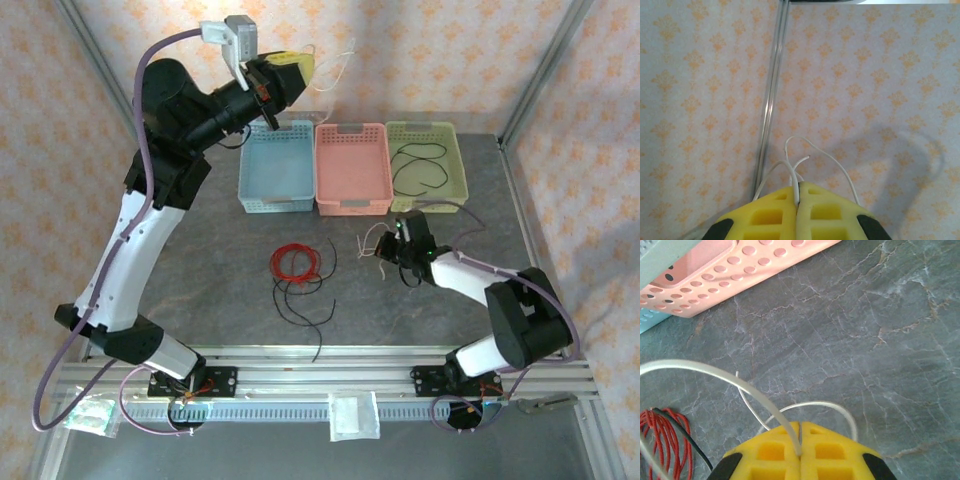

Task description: Untangle the cables

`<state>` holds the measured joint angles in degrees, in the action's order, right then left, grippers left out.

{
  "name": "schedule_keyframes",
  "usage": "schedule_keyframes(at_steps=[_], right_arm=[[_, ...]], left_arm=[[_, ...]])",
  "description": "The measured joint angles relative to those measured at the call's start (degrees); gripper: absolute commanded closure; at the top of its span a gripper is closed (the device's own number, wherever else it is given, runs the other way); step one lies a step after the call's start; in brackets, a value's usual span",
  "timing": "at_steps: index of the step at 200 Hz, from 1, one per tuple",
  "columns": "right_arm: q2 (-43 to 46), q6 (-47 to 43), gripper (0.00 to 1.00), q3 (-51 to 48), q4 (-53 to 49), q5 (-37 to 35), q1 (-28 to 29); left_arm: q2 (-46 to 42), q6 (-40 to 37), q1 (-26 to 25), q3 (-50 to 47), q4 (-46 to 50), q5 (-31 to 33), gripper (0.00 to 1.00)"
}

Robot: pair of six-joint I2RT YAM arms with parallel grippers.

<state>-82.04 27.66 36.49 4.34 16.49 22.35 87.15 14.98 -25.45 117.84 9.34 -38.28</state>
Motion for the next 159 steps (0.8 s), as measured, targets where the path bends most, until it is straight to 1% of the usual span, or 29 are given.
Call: schedule_keyframes(at_steps=[37,73,98,130,159], right_arm=[[8.15,-2.01,1.0,-1.7,-0.04,-0.24,0.0],[16.44,-4.61,1.0,-1.66,-0.72,-1.97,0.0],[18.97,-5.44,1.0,-1.66,-1.88,-2.91,0.0],[21.75,-5.46,1.0,-1.66,-3.06,-3.69,0.0],[23.58,-5.51,1.0,-1.66,-3.26,-4.83,0.0]], left_arm=[[4.37,1.07,0.0,0.81,-0.59,0.46,1.0],[12.31,2.99,0.07,2.86,-0.5,2.95,1.0],[18.91,4.52,0.2,5.73,0.5,4.81,1.0],[28.92,6.05,0.66,12.0,2.03,5.9,1.0],[35.67,6.62,0.9,14.51,2.86,6.84,1.0]])
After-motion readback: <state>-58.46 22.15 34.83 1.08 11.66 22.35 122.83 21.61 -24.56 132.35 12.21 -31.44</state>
